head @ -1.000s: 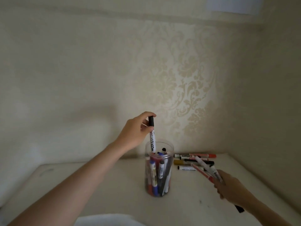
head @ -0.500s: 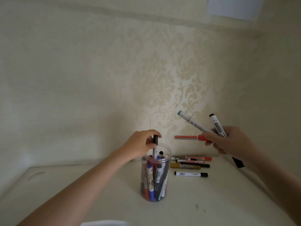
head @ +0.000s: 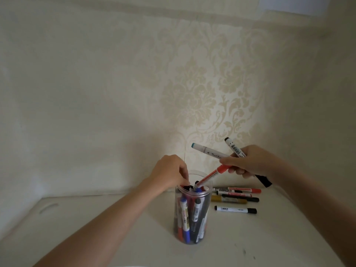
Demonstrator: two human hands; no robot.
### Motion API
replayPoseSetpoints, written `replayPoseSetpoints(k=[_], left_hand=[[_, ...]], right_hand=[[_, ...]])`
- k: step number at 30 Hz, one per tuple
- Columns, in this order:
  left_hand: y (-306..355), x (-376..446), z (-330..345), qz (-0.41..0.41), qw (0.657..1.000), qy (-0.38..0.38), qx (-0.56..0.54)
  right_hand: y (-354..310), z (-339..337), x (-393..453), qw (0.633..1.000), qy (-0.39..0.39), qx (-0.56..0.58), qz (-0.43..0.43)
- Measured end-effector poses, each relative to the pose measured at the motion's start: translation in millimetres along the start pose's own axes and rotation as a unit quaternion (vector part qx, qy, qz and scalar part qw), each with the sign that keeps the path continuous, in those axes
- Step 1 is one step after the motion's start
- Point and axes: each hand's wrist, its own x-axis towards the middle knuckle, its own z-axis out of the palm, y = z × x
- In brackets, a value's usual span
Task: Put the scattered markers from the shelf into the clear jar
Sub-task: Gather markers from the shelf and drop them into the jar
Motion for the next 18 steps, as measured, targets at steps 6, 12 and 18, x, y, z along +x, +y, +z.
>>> replayPoseSetpoints(k=[6, 12, 18], left_hand=[[8.9, 7.3, -11.4, 0.04, 0.979, -0.161, 0.12], [-19.9, -3.6, -21.6, 0.046, 0.997, 0.051, -0.028], [-30.7, -15.8, -3.8, 0.034, 0.996, 0.066, -0.057]], right_hand=[[-10.9, 7.8, 20.0, 0.998, -0.046, -0.012, 0.028], [-11.9, 25.5, 46.6, 0.995, -0.031, -0.071, 0.058], [9.3, 77.8, 60.9, 0.948, 0.104, -0.297, -0.042]])
